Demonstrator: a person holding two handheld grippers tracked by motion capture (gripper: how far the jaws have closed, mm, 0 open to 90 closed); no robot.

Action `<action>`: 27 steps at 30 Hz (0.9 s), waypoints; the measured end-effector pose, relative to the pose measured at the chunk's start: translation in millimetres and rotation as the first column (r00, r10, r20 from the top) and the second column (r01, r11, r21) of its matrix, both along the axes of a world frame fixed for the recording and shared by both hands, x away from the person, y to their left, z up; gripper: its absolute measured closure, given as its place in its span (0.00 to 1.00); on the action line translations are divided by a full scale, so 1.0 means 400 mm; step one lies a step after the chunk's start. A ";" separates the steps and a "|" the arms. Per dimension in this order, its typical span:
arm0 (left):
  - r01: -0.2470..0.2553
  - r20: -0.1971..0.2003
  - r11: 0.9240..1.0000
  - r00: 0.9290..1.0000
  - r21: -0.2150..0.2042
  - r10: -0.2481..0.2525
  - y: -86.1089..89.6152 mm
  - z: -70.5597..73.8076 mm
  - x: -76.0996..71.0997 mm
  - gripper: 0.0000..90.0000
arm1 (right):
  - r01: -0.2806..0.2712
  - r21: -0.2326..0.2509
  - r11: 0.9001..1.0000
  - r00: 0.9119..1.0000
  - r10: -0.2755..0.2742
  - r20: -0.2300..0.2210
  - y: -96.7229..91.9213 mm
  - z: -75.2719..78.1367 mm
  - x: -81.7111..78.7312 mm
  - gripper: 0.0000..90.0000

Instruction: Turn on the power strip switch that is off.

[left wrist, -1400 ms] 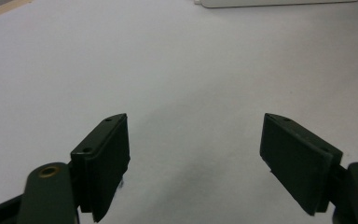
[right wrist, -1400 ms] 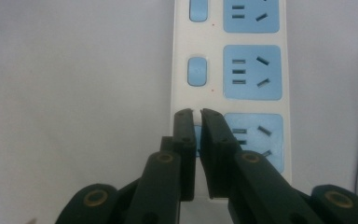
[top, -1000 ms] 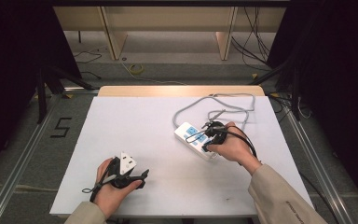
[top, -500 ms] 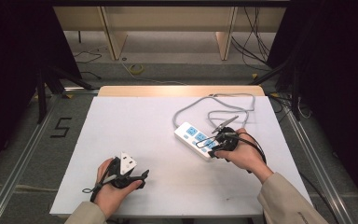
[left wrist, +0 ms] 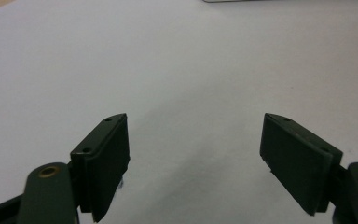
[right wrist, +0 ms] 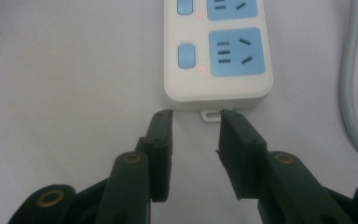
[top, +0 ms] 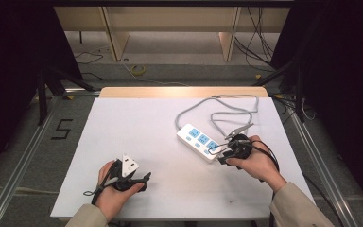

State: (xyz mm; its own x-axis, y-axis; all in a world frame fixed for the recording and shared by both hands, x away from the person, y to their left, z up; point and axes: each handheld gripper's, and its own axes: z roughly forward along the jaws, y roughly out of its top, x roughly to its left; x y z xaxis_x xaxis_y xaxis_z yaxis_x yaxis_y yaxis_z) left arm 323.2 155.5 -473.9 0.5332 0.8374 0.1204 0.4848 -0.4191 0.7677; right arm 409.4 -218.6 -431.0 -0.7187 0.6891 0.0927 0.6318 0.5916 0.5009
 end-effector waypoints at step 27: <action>-0.004 -0.013 1.000 1.000 0.001 0.004 0.002 -0.007 0.003 0.26 | 0.057 0.076 0.995 0.994 -0.064 0.089 -0.098 -0.037 -0.090 0.60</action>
